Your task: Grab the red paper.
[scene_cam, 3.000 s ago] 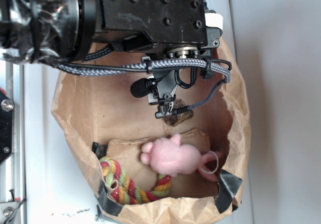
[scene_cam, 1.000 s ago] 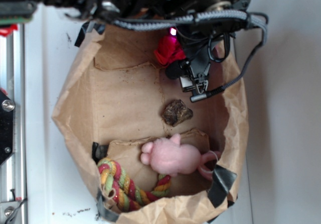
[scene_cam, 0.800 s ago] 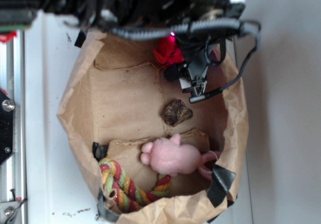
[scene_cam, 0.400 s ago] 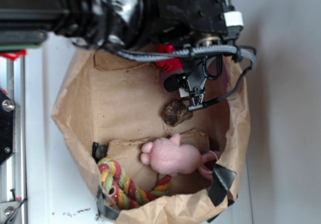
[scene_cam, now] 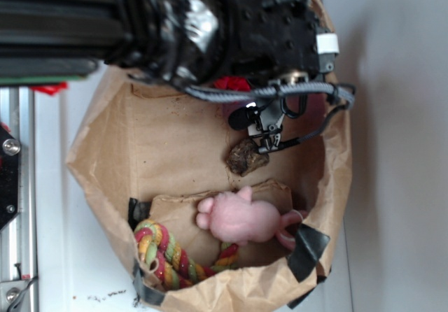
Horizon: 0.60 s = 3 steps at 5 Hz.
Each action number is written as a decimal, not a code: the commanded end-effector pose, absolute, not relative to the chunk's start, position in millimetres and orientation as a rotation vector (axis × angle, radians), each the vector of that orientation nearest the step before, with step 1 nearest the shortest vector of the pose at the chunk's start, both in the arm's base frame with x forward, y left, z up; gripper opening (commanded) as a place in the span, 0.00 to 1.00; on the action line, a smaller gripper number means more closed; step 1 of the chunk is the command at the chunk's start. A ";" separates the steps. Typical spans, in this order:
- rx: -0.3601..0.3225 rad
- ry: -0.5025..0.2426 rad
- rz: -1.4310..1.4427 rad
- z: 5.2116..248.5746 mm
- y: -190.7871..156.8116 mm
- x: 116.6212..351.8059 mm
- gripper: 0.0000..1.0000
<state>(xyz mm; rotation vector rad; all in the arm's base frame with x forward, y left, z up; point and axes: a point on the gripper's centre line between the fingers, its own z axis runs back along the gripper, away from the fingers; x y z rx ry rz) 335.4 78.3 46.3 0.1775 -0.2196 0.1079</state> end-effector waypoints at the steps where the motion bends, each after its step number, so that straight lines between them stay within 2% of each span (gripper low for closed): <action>1: 0.189 -0.272 0.087 59.1 76.2 348.2 0.00; 3: 0.179 -0.302 0.093 70.8 79.8 344.3 0.00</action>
